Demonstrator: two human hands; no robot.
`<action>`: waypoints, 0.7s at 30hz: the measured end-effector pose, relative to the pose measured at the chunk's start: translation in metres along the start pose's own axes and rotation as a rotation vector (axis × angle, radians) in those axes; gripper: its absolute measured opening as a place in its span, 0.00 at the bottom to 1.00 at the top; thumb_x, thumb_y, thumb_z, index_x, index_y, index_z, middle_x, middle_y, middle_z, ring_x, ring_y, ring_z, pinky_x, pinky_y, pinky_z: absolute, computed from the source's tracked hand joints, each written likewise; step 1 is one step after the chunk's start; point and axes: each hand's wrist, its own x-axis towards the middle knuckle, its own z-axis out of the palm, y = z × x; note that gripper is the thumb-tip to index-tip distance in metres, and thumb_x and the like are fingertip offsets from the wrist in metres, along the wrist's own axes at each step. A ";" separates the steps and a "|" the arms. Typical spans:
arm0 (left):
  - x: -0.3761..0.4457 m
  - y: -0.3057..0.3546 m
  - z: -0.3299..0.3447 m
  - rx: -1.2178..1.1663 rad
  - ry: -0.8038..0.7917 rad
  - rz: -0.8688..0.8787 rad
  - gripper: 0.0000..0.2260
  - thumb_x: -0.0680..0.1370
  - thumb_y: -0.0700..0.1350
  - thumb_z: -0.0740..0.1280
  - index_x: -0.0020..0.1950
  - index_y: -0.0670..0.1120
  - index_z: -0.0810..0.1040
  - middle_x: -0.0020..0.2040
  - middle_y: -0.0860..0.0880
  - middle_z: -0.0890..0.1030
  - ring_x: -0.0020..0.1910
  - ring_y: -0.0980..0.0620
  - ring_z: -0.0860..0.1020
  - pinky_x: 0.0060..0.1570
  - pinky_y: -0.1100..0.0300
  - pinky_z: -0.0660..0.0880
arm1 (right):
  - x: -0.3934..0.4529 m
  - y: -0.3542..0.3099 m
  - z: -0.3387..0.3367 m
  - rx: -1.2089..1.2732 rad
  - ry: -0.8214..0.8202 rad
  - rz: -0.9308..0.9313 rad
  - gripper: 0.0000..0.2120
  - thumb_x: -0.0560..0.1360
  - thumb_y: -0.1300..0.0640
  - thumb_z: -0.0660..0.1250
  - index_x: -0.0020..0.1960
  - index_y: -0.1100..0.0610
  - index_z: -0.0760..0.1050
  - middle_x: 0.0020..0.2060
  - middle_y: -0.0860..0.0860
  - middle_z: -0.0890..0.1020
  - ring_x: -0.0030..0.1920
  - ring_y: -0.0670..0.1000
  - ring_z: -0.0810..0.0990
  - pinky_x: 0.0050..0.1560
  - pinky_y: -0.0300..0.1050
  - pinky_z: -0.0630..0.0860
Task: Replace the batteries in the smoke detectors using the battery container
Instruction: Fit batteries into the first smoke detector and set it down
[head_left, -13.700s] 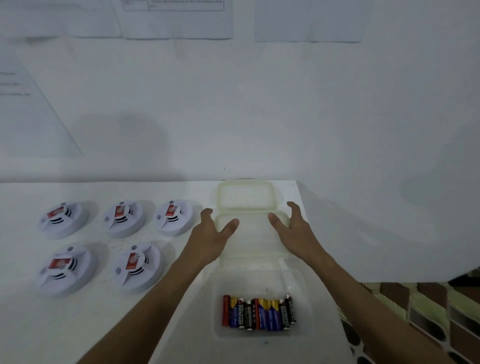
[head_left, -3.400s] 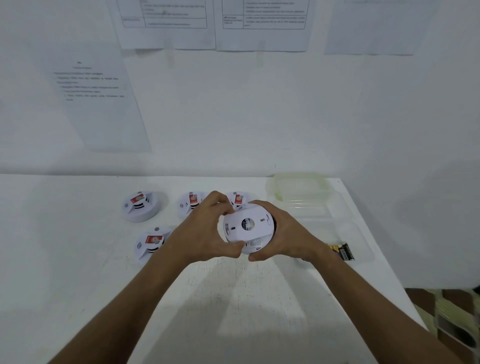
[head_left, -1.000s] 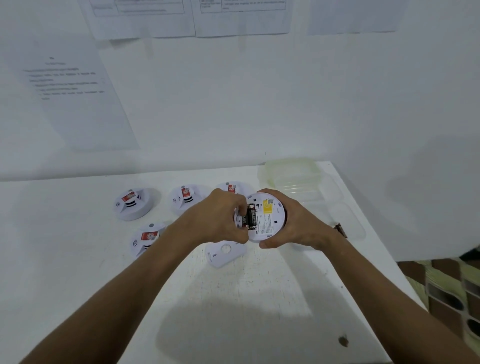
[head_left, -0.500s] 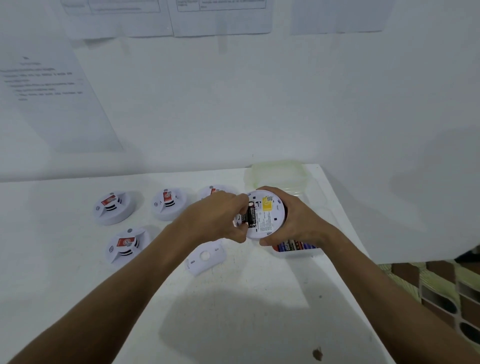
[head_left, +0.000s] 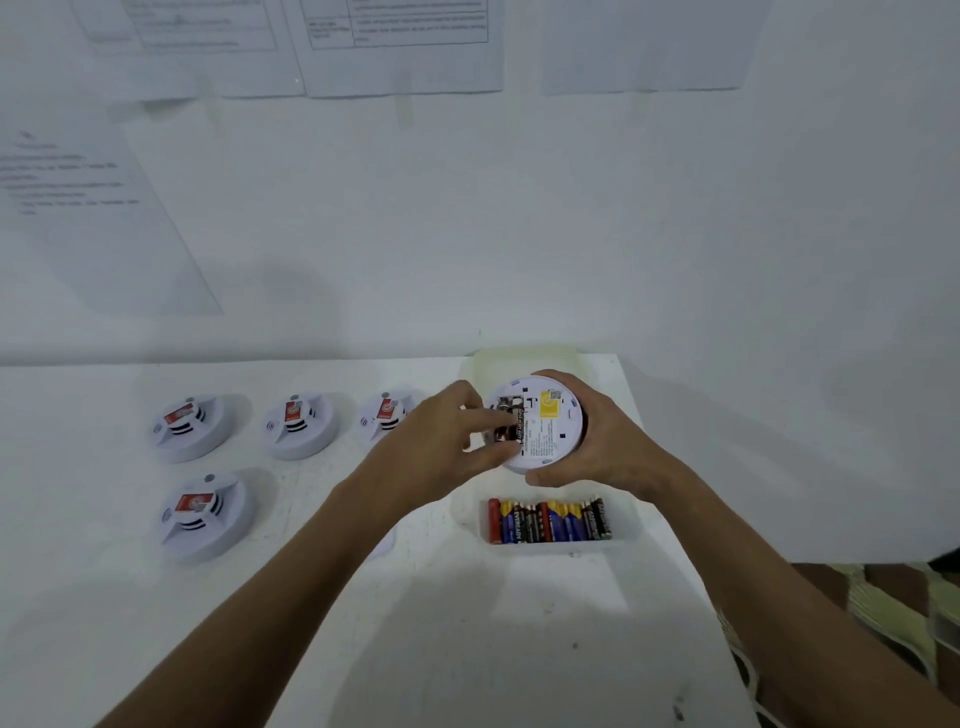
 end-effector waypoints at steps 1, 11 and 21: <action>0.004 0.005 0.001 -0.052 0.021 -0.019 0.14 0.76 0.56 0.68 0.59 0.54 0.81 0.46 0.52 0.77 0.39 0.56 0.76 0.41 0.62 0.72 | 0.000 0.001 -0.004 -0.006 -0.002 -0.007 0.40 0.58 0.70 0.81 0.66 0.51 0.72 0.57 0.48 0.80 0.57 0.51 0.79 0.53 0.50 0.81; 0.050 0.007 0.002 -0.438 0.249 -0.353 0.07 0.72 0.43 0.74 0.48 0.44 0.81 0.38 0.51 0.84 0.32 0.53 0.83 0.39 0.57 0.82 | -0.009 0.014 -0.047 -0.025 0.053 0.005 0.40 0.58 0.68 0.82 0.65 0.49 0.72 0.57 0.45 0.79 0.58 0.46 0.79 0.52 0.43 0.80; 0.080 -0.034 0.027 -0.018 -0.159 -0.261 0.10 0.77 0.48 0.69 0.53 0.43 0.82 0.48 0.48 0.84 0.46 0.52 0.79 0.44 0.64 0.71 | -0.008 0.017 -0.059 -0.009 0.066 0.010 0.39 0.59 0.69 0.82 0.63 0.44 0.72 0.55 0.41 0.79 0.57 0.42 0.79 0.50 0.38 0.79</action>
